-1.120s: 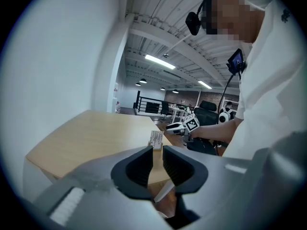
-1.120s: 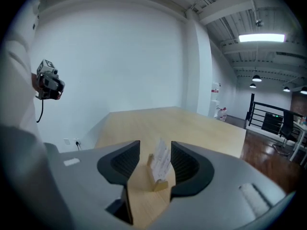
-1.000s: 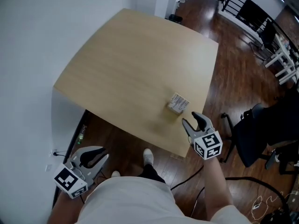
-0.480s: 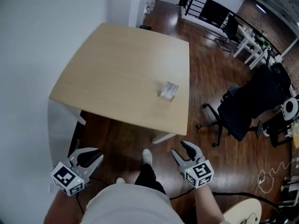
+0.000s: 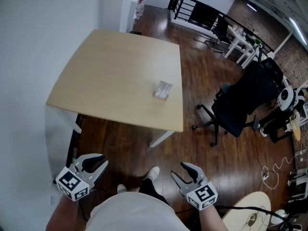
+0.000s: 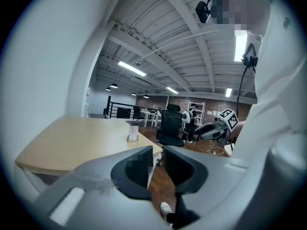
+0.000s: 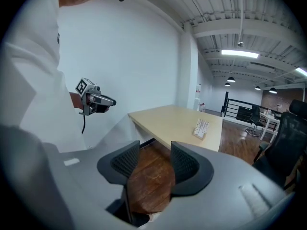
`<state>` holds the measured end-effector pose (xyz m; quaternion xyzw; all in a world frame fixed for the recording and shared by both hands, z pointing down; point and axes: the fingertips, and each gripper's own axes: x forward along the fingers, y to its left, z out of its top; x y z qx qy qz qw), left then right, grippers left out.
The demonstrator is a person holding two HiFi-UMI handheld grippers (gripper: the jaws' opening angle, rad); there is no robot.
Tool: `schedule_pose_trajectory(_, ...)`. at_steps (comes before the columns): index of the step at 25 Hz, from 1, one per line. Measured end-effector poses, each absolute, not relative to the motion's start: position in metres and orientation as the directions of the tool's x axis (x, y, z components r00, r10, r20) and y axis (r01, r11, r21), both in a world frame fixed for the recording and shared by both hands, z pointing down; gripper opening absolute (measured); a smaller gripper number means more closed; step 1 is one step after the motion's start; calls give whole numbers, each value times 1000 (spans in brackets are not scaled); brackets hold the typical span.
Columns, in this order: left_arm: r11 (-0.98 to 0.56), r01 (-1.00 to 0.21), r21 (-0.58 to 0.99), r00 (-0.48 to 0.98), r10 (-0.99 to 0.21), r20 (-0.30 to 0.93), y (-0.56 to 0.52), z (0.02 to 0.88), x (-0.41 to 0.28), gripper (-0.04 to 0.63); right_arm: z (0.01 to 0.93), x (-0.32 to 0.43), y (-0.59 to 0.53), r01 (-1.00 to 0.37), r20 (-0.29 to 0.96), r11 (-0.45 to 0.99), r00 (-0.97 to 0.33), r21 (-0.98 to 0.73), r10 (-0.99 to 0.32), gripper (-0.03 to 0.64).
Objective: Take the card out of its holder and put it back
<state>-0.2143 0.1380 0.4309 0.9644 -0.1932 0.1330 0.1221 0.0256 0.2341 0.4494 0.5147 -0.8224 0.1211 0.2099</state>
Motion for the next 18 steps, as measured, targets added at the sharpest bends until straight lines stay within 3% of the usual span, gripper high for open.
schedule_pose_trajectory(9, -914, -367, 172, 907, -312, 282, 159, 425, -201, 71, 450, 16, 259, -904, 460, 427, -371, 19, -807, 199)
schedule_pose_trajectory(18, -890, -421, 175, 887, -364, 285, 180, 425, -224, 71, 442, 1, 257, -874, 450, 484, -416, 44, -790, 199)
